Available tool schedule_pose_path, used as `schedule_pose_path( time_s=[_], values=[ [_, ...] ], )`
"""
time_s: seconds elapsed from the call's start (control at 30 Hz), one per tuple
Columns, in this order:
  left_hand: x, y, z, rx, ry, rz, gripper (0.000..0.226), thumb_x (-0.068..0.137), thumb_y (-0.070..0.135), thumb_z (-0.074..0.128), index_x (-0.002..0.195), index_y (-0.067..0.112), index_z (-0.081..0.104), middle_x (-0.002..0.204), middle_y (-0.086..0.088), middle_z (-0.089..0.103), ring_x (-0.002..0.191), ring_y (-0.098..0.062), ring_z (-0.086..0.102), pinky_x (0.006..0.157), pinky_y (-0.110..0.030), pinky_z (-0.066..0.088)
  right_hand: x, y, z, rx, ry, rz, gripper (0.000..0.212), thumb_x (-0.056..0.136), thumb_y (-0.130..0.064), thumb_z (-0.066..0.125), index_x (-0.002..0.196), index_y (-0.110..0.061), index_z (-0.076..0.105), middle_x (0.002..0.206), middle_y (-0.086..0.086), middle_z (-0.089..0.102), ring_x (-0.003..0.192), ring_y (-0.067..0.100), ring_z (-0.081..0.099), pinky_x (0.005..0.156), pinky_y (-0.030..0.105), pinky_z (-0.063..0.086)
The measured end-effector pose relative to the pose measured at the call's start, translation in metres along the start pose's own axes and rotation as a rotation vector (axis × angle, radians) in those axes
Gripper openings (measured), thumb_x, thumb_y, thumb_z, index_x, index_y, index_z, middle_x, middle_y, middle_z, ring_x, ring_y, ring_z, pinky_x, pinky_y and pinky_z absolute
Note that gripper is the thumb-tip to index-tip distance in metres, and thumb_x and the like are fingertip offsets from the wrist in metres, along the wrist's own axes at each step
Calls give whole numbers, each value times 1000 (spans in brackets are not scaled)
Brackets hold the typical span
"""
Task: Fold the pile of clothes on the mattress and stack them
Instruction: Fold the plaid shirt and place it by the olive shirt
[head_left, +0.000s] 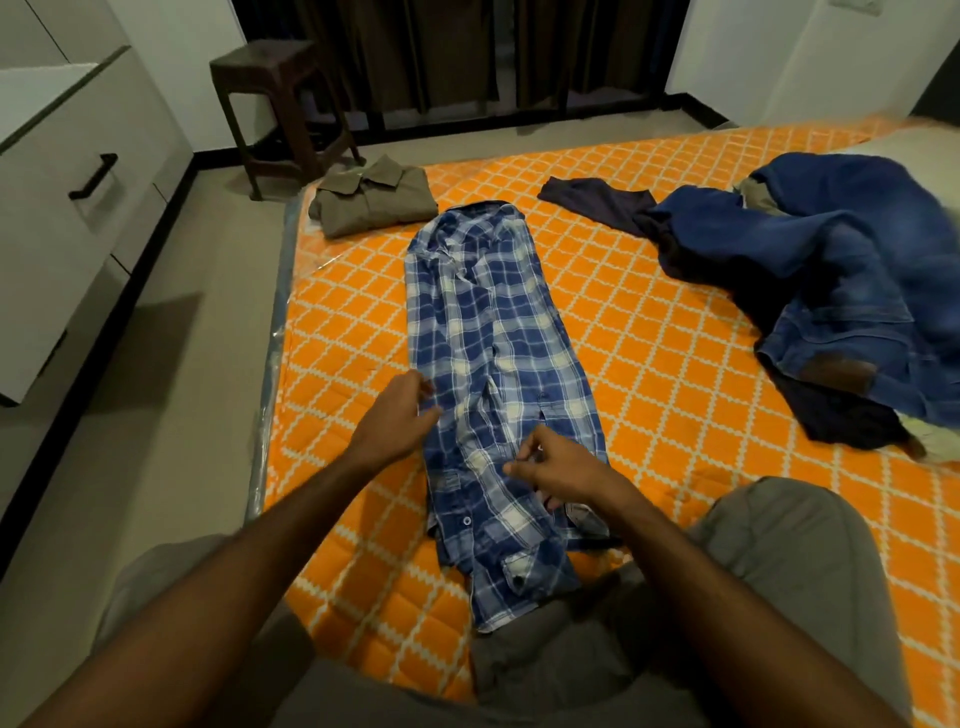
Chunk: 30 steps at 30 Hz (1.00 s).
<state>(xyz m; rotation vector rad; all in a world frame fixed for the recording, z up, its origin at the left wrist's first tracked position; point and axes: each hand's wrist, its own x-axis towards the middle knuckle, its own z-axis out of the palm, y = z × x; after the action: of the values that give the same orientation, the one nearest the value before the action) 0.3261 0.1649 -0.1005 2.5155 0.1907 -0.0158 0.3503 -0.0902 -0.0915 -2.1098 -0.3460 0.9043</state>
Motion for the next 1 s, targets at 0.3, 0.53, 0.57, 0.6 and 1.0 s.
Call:
schedule_pose_path(
  time_s=[0.3, 0.53, 0.57, 0.6, 1.0],
  values=[
    [108, 38, 35, 518, -84, 25, 36, 97, 54, 53, 99, 19, 45, 103, -6, 55, 91, -28, 57, 87, -50, 46, 60, -10, 28, -326, 358, 16, 44, 91, -61, 58, 105, -20, 52, 96, 1, 65, 86, 23, 63, 73, 41, 55],
    [130, 25, 36, -185, -119, -134, 29, 102, 33, 55, 83, 14, 45, 77, -8, 45, 71, -22, 43, 67, -37, 36, 91, -12, 14, -103, 327, 62, 32, 93, -51, 61, 97, -20, 52, 90, -1, 63, 84, 22, 64, 74, 40, 54],
    [127, 22, 35, -262, -126, -143, 31, 102, 33, 55, 80, 15, 43, 75, -7, 41, 69, -21, 40, 68, -38, 36, 92, -12, 11, -86, 303, 57, 29, 93, -47, 63, 89, -20, 53, 84, 0, 63, 80, 22, 64, 74, 41, 53],
    [124, 17, 36, -305, -133, -147, 33, 103, 33, 55, 79, 15, 41, 74, -6, 39, 69, -21, 38, 68, -39, 35, 93, -11, 9, -63, 282, 47, 28, 93, -41, 65, 82, -19, 53, 77, 1, 62, 75, 21, 62, 73, 41, 53],
    [96, 1, 67, 348, -189, 184, 69, 101, 61, 32, 160, 34, 9, 166, -10, 16, 147, -36, 25, 117, -53, 25, 44, 12, 16, 305, 127, 46, 23, 97, -6, 60, 102, -15, 40, 78, 11, 52, 50, 19, 44, 43, 32, 41]
  ],
)
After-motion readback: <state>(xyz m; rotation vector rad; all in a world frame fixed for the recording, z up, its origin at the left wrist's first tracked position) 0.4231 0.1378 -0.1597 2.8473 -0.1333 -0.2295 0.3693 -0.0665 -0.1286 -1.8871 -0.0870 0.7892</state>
